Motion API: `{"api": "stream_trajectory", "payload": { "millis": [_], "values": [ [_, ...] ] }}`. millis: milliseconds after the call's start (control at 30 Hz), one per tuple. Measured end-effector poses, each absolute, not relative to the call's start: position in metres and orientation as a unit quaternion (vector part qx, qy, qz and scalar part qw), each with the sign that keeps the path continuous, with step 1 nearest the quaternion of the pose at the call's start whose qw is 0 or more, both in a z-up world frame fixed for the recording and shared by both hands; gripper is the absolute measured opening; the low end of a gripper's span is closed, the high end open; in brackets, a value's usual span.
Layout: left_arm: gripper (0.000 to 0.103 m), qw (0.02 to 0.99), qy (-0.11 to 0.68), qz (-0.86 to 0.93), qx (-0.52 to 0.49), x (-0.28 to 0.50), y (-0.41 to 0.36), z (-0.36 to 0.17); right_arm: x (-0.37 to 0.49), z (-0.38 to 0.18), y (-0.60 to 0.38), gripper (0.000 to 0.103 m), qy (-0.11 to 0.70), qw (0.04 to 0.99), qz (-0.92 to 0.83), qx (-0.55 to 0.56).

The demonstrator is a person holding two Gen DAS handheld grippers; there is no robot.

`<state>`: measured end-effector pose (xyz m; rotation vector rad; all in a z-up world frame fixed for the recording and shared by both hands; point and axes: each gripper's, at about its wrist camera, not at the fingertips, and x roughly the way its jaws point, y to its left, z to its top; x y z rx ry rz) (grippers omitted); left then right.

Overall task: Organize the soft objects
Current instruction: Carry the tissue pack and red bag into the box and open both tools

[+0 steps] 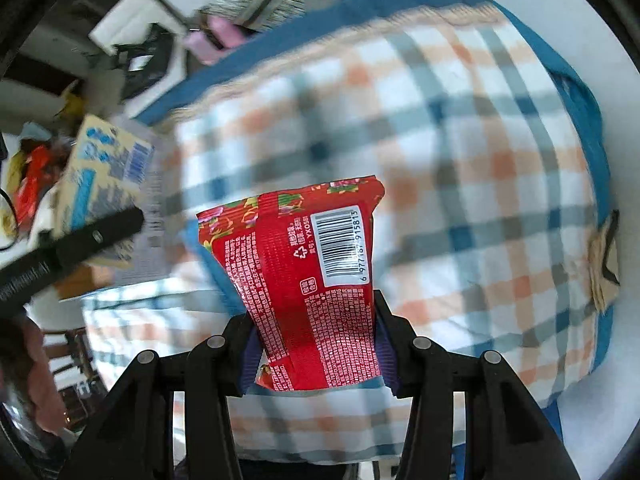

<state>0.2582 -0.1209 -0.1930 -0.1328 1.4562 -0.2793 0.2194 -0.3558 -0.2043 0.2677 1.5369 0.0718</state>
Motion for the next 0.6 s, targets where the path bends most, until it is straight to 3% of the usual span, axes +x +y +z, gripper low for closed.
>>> {"api": "stream_trajectory", "payload": {
  "millis": [300,600],
  "values": [
    [0.04,0.765,0.638,-0.048,-0.071,0.244,0.02,-0.156,0.245,-0.155,-0.195,0.05,0.672,0.724,0.131,0.089],
    [0.04,0.761,0.647,0.01,-0.051,0.263,0.138,-0.18,0.277,-0.178,-0.055,0.05,0.7,0.697,0.141,0.066]
  ]
}}
